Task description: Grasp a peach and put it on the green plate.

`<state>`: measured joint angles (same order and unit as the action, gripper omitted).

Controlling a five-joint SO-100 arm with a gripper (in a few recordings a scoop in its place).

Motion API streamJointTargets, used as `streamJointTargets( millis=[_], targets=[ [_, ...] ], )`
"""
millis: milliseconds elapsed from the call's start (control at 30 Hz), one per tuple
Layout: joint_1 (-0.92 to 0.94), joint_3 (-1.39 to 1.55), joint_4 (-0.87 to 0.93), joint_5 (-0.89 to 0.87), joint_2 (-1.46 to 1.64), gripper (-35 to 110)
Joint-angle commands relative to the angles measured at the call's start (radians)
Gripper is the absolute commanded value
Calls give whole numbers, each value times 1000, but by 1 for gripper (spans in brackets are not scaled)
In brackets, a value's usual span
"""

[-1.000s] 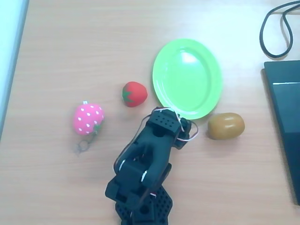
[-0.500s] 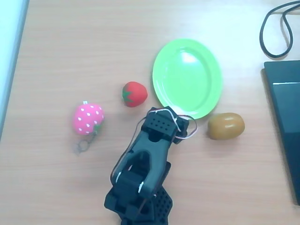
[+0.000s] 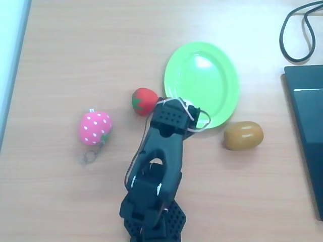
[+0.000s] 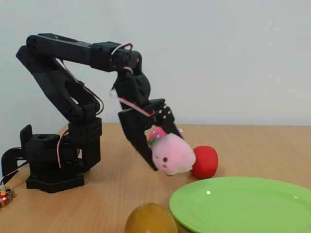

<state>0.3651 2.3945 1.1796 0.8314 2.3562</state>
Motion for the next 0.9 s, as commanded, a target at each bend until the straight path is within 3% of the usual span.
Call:
streamJointTargets(
  millis=[0, 867],
  targets=[
    [25, -104, 9, -21, -67, 29],
    [114, -637, 9, -206, -680, 28]
  ],
)
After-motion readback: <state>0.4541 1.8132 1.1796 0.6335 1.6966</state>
